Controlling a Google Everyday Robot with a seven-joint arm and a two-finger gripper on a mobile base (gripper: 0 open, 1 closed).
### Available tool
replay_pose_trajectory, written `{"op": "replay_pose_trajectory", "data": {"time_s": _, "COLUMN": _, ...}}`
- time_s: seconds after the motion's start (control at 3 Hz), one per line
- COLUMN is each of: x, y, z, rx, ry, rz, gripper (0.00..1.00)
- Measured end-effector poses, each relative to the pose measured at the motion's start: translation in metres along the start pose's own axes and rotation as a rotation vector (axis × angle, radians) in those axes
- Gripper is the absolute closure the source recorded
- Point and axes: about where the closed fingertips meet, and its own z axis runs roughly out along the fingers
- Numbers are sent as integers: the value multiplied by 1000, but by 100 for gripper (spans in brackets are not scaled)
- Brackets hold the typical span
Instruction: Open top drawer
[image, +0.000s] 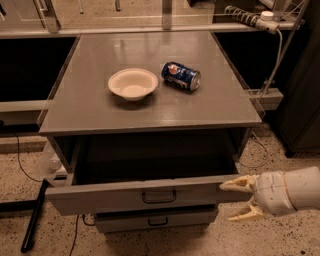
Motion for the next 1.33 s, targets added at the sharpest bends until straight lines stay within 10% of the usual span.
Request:
{"op": "replay_pose_trajectory", "data": {"time_s": 0.33, "x": -14, "y": -24, "z": 12, "rx": -19, "ry": 47, "rz": -26, "gripper": 0}}
{"op": "replay_pose_trajectory", "data": {"time_s": 1.33, "x": 10, "y": -33, "z": 49, "rx": 6, "ry": 106, "rz": -12, "gripper": 0}}
